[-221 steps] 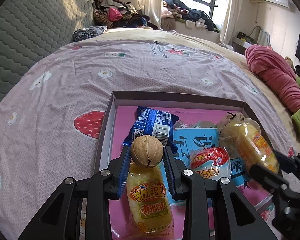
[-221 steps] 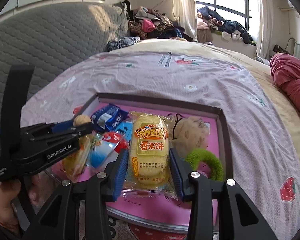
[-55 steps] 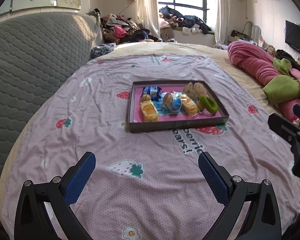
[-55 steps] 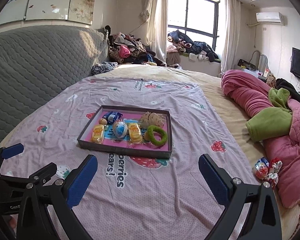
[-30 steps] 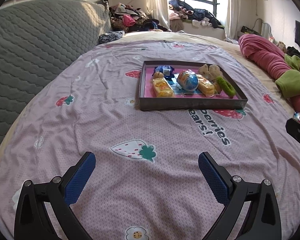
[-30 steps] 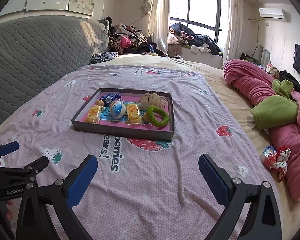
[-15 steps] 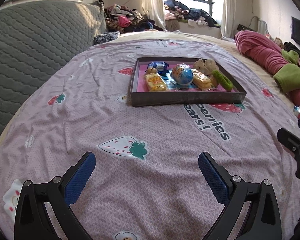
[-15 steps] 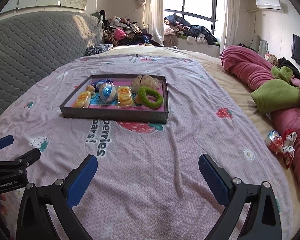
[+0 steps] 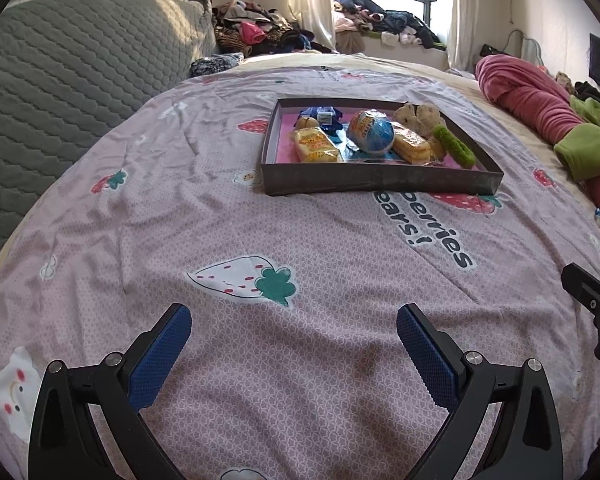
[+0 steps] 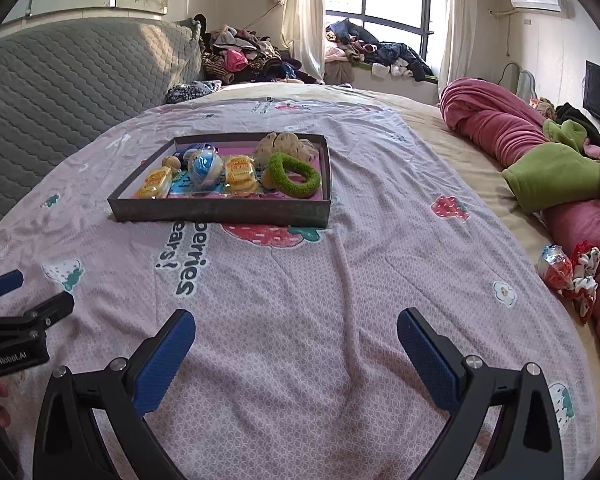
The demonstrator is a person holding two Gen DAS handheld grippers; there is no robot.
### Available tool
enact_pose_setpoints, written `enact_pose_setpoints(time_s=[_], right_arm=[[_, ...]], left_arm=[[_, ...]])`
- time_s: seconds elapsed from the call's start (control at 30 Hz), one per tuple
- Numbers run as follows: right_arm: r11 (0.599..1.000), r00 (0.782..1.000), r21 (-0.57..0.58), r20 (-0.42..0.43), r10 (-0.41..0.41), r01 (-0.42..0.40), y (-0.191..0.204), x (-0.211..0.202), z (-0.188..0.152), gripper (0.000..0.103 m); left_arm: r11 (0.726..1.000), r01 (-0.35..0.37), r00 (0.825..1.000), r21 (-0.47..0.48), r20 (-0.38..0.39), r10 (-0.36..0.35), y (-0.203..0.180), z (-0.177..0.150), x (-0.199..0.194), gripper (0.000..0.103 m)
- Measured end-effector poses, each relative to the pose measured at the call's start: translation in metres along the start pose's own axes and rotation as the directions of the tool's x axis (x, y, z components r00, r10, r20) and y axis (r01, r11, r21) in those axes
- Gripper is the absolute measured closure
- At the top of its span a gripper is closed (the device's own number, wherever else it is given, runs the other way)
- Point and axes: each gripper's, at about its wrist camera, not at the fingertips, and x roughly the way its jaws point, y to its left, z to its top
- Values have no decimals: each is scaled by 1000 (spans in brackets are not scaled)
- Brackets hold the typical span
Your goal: Organize objects
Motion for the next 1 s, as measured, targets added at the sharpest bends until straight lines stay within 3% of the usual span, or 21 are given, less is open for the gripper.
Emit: enact_pose_setpoints(time_s=[1.0], right_arm=[[1000,999,10,-37,-3,3,-6,17,-13,1]], left_arm=[[1000,4,1000,-24,-25,-5,3,-9,17,1]])
